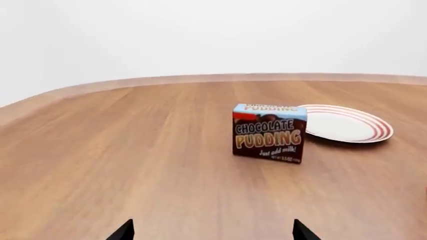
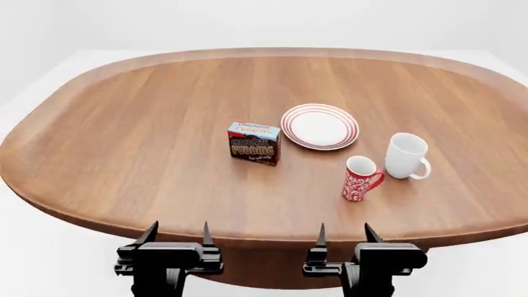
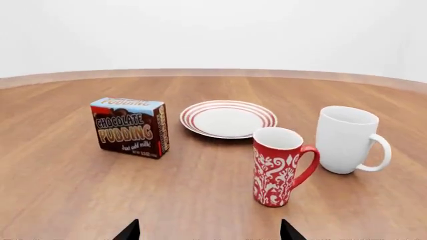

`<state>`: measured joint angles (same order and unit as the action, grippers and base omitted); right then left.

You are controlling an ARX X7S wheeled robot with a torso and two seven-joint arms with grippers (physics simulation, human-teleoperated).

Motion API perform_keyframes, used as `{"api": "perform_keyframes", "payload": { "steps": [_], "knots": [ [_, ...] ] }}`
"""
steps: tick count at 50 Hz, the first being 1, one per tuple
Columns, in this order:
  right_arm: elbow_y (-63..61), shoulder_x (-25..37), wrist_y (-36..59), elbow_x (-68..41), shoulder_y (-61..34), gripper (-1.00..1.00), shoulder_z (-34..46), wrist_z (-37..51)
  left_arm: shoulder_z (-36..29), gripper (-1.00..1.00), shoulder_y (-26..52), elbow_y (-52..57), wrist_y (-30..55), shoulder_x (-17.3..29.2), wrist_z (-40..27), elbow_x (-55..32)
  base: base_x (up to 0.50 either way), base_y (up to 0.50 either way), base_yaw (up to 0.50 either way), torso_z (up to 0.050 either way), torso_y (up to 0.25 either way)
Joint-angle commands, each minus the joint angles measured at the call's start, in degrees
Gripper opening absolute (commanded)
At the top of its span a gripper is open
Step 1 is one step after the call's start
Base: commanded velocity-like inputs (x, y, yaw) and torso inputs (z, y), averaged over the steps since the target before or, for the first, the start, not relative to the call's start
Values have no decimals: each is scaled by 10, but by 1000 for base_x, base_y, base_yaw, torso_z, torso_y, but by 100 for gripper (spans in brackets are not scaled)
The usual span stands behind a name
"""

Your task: Put the chocolate pudding to the right of the plate.

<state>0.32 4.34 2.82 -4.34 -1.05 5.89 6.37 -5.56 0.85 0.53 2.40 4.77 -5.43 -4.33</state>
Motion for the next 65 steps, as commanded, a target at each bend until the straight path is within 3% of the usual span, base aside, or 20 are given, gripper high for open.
{"api": "perform_keyframes", "payload": {
  "steps": [1, 3, 6, 10, 29, 65],
  "knots": [
    [-196, 43, 263, -30, -74, 100, 11, 5, -7, 100, 81, 214, 299, 40, -9, -31, 0, 0, 0, 0, 0],
    [-268, 49, 386, -64, -159, 100, -8, 5, -3, 100, 167, 283, 424, 60, -4, -48, 0, 0, 0, 0, 0],
    [-296, 58, 532, -89, -268, 100, -20, 1, 17, 100, 273, 307, 544, 64, 1, -76, 0, 0, 0, 0, 0],
    [-284, 54, 591, -124, -347, 100, -58, -12, 24, 100, 341, 303, 593, 65, 5, -89, 250, 0, 0, 0, 0],
    [-300, 68, 656, -142, -387, 100, -61, -10, 23, 100, 347, 284, 574, 75, 6, -90, 500, 0, 0, 0, 0],
    [-260, 80, 593, -125, -367, 100, -36, 1, 19, 100, 346, 279, 565, 83, 0, -97, 500, 0, 0, 0, 1]
  ]
}}
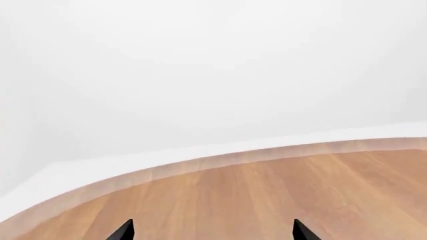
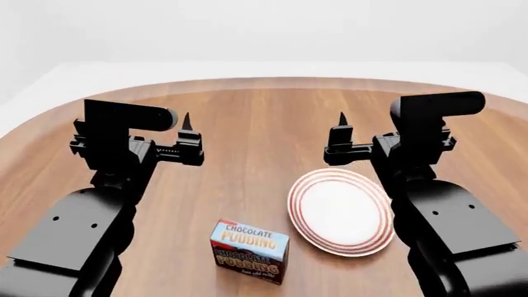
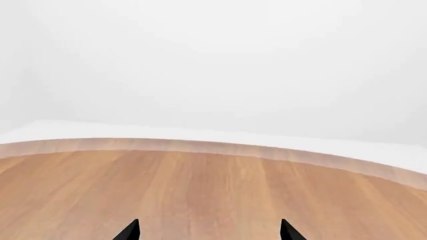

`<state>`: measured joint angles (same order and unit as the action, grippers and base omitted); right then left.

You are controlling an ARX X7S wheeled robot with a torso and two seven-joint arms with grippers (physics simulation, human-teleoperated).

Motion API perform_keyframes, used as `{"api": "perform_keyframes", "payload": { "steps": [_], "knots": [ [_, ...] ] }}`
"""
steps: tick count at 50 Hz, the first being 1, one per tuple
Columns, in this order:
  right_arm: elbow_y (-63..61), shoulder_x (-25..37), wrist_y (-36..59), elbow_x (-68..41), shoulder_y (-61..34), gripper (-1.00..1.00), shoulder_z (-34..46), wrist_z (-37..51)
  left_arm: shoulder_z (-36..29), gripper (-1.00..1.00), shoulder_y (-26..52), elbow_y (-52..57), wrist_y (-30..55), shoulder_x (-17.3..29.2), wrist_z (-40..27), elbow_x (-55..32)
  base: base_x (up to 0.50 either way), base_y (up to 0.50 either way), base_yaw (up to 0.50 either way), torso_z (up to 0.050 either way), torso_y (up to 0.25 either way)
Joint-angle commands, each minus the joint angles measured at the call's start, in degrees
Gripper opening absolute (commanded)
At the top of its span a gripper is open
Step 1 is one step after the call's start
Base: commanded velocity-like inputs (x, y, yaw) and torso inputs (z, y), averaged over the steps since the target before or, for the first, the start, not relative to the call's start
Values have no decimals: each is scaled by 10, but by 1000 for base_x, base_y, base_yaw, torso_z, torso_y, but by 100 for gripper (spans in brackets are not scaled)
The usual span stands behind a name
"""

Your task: Put the chocolate pudding to the right of the plate.

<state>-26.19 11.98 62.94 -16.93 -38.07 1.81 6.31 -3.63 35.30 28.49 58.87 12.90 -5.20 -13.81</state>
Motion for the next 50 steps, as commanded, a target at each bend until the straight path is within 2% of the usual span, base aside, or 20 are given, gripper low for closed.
{"api": "perform_keyframes", "payload": {
  "steps": [1, 21, 30, 34, 35, 37, 38, 39, 42, 50],
  "knots": [
    [5, 4, -8, -1, 3, 100, 4, 1, -1, 100, 1, -1, 0, 2, -3, -3, 500, 0, 0, 0, 0],
    [11, 5, -12, -5, 0, 100, 5, 7, -3, 100, 2, -1, -2, 5, -6, -8, 500, 0, 0, 0, 1],
    [4, 23, 59, 4, -38, 100, 47, 20, -4, 100, 3, -2, 0, 7, -8, -10, 38, 0, 0, 0, 1],
    [-29, 41, 114, -35, -57, 100, 72, -24, -5, 100, 3, -2, 0, 8, -9, -11, 0, 0, 0, 0, 0],
    [-36, 26, 185, -72, -76, 100, 45, -45, -4, 100, 3, -2, 1, 8, -9, -11, 0, 0, 0, 0, 0],
    [-54, 51, 190, -92, -90, 100, 77, -77, -4, 100, 3, -3, 0, 8, -8, -12, 0, 0, 0, 0, 0],
    [-50, 53, 242, -112, -113, 100, 79, -91, -4, 100, 3, -4, -1, 9, -9, -12, 0, 0, 0, 0, 0],
    [-55, 60, 253, -123, -120, 100, 88, -102, -4, 100, 3, -4, -1, 9, -9, -13, 0, 0, 0, 0, 0],
    [-67, 70, 266, -132, -138, 100, 99, -97, -3, 100, 2, -3, -1, 10, -9, -14, 0, 0, 0, 0, 0],
    [-62, 102, 265, -240, -161, 100, 104, -30, 1, 100, 2, -4, -2, 10, -9, -18, 0, 0, 0, 0, 0]
  ]
}}
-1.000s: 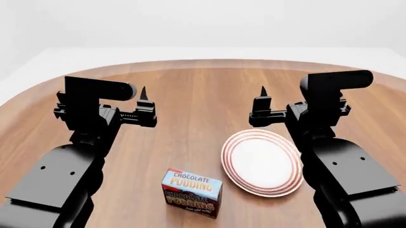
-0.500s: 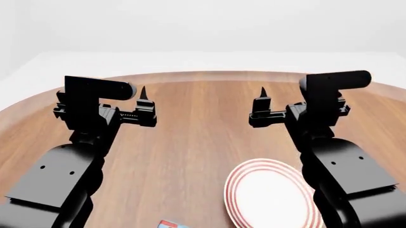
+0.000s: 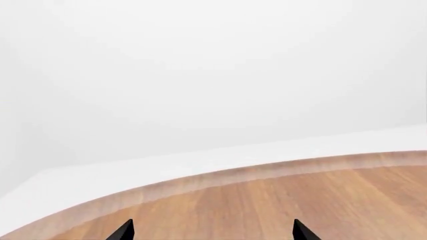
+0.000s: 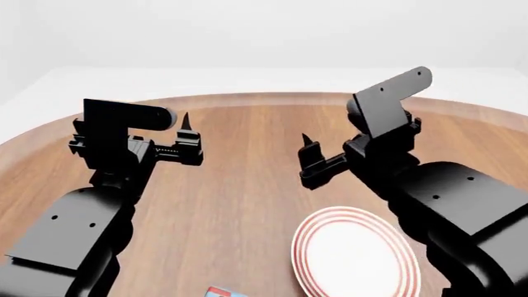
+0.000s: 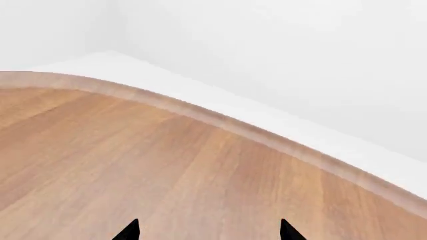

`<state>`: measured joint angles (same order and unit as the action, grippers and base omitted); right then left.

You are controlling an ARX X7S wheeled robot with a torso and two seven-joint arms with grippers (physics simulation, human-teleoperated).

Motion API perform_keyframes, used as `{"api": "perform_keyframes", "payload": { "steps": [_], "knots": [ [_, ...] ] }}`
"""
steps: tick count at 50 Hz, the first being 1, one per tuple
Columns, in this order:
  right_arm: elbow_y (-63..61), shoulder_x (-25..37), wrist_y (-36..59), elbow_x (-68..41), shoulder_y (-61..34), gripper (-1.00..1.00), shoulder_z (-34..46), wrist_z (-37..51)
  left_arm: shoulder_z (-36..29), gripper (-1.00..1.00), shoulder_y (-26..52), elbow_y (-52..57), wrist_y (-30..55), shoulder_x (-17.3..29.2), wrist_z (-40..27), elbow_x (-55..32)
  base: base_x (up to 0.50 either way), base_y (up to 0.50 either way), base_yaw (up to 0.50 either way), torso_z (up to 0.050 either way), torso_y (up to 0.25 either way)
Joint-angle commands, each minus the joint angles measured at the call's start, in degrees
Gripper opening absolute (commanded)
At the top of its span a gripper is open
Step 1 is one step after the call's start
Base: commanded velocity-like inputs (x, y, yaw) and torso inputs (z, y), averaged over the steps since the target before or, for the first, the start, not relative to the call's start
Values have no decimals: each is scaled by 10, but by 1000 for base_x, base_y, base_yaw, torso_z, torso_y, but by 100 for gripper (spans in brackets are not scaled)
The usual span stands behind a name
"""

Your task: Put the chocolate pudding to the right of the plate.

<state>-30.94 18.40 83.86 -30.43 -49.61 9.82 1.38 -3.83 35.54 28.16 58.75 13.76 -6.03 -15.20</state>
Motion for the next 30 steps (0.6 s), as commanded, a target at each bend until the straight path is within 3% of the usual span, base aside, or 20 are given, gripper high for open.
{"api": "perform_keyframes", "payload": {
  "steps": [1, 9, 20, 30],
  "knots": [
    [-12, 39, 55, -109, -46, 100, 24, 22, 3, 100, -1, -1, -1, 1, -1, -5, 0, 0, 0, 0, 0],
    [-15, 56, 54, -131, -50, 100, 41, 25, 0, 100, 2, 0, 2, 2, -3, -7, 0, 0, 0, 0, 0],
    [-20, 149, 57, -414, -111, 100, 113, 115, 1, 100, 4, 0, 4, 3, -5, -10, 0, 0, 0, 0, 0],
    [-45, 181, 38, -469, -107, 100, 141, 112, 0, 100, 6, -1, 5, 4, -7, -13, 0, 0, 0, 0, 0]
  ]
}}
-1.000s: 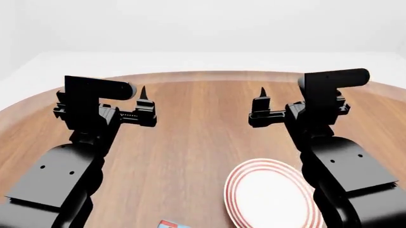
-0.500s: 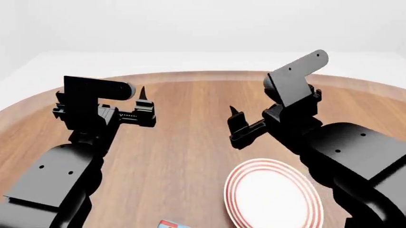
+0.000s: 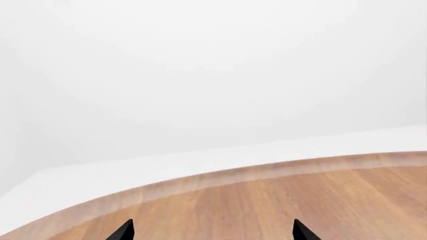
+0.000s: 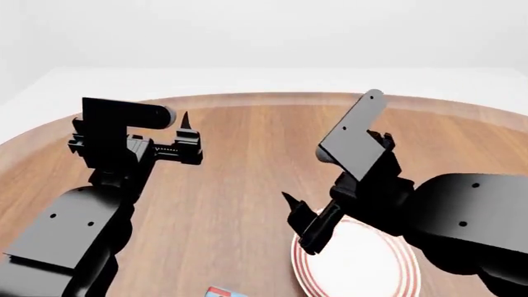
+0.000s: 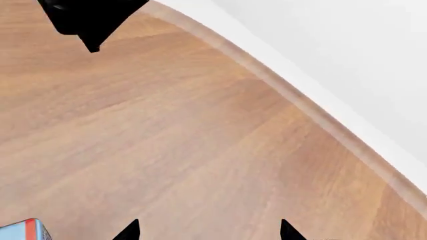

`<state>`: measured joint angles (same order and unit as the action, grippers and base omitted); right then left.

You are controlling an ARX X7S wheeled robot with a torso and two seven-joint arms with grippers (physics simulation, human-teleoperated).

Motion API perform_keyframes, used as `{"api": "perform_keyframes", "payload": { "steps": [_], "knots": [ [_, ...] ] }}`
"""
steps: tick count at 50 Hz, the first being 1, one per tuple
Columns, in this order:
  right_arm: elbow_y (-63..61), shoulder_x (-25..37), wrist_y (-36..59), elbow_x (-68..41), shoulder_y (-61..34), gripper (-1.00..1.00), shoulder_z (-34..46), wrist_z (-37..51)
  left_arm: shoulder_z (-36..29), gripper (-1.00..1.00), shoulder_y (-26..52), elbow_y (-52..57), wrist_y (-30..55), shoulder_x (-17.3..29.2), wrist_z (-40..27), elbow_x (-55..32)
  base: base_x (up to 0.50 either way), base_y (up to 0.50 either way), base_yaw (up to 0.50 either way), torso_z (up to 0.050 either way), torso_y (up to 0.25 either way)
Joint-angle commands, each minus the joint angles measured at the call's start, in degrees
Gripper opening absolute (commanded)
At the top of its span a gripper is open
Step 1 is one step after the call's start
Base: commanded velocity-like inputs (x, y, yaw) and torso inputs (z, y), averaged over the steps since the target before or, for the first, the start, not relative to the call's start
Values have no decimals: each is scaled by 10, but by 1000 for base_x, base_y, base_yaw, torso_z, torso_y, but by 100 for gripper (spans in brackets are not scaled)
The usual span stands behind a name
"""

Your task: Put the chocolate pudding to the right of the plate.

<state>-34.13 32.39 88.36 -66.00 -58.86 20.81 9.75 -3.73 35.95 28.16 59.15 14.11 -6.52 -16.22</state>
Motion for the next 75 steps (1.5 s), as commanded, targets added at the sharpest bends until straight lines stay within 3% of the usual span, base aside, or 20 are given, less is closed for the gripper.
{"api": "perform_keyframes", "payload": {
  "steps": [1, 7, 14, 15, 36, 75],
  "knots": [
    [-14, 43, -7, -120, -15, 100, 31, 33, -1, 100, 2, -1, 1, 1, -2, -4, 0, 0, 0, 0, 0],
    [-8, 47, -9, -169, -15, 100, 28, 67, -1, 100, 4, 2, 5, 2, -4, -5, 0, 0, 0, 0, 0],
    [21, 68, -48, -397, -48, 100, 60, 222, -4, 100, 7, -2, 6, 4, -6, -5, 0, 0, 0, 0, 0],
    [16, 60, -55, -391, -35, 100, 77, 254, -2, 100, 1, -4, -1, 4, -5, -5, 0, 0, 0, 0, 0],
    [-9, 69, -104, -482, -47, 100, 119, 309, -3, 100, 7, -3, 4, 7, -9, -11, 0, 0, 0, 0, 0],
    [6, 27, -65, -383, 39, 100, 210, 266, -5, 100, 8, -5, 1, 10, -16, -21, 0, 0, 0, 0, 0]
  ]
}}
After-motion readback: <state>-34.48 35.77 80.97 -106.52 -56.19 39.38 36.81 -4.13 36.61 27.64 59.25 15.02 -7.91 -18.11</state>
